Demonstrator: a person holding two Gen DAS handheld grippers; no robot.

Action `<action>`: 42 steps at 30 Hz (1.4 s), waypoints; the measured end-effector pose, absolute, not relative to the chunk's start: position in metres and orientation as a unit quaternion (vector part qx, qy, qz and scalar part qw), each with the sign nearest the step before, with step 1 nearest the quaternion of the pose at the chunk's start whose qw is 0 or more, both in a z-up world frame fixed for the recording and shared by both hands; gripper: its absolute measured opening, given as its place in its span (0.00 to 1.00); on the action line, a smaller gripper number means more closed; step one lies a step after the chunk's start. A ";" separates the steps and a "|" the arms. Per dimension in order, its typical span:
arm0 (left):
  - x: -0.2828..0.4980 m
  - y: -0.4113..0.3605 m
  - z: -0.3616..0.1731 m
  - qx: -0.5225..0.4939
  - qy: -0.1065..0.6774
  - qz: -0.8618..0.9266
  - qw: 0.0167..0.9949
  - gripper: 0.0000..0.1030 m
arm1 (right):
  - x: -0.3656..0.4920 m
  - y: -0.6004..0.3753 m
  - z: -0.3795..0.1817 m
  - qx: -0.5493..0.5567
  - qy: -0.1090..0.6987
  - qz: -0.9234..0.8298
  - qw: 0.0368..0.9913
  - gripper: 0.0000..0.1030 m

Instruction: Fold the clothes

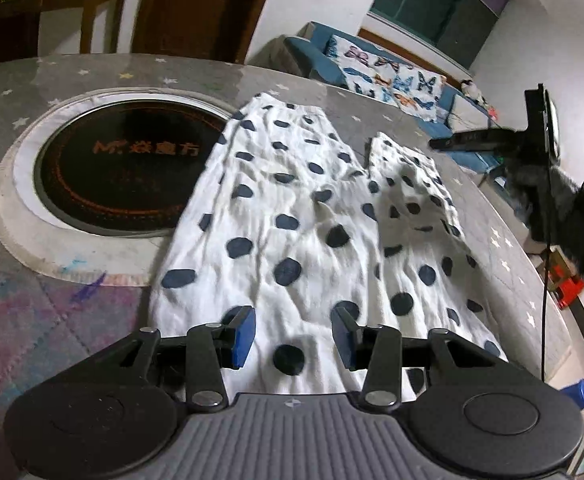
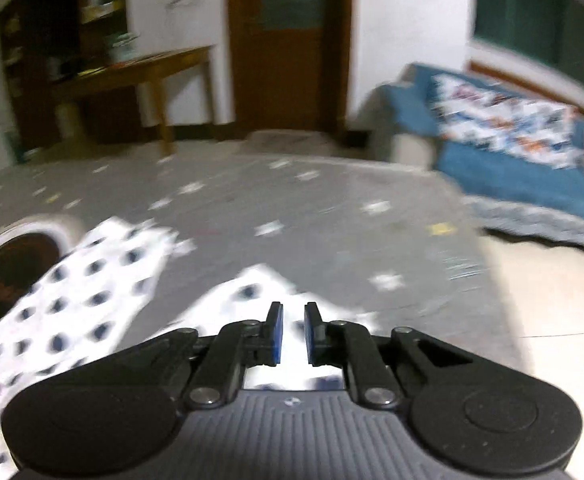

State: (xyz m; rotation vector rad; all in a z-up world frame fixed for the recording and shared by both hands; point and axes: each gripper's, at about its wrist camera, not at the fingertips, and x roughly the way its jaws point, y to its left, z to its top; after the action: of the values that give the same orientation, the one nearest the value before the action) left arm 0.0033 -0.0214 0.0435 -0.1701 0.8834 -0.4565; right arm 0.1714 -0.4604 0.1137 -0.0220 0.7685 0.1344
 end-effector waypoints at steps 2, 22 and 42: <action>0.004 -0.018 0.043 -0.082 0.424 -0.208 0.878 0.44 | 0.184 -0.446 0.098 -0.016 0.392 0.074 0.917 0.15; -0.015 0.012 0.031 -0.023 0.395 -0.160 0.904 0.41 | 0.283 -0.254 0.088 -0.096 0.418 0.186 0.884 0.36; -0.003 0.076 0.042 -0.084 0.374 -0.086 0.920 0.12 | 0.345 -0.124 0.114 -0.076 0.365 0.278 0.885 0.08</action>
State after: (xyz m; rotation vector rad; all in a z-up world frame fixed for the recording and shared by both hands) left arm -0.0029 0.0756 0.0424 -0.1727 0.7679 -0.1759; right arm 0.3446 -0.1235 0.1137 -0.1573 0.7596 0.5789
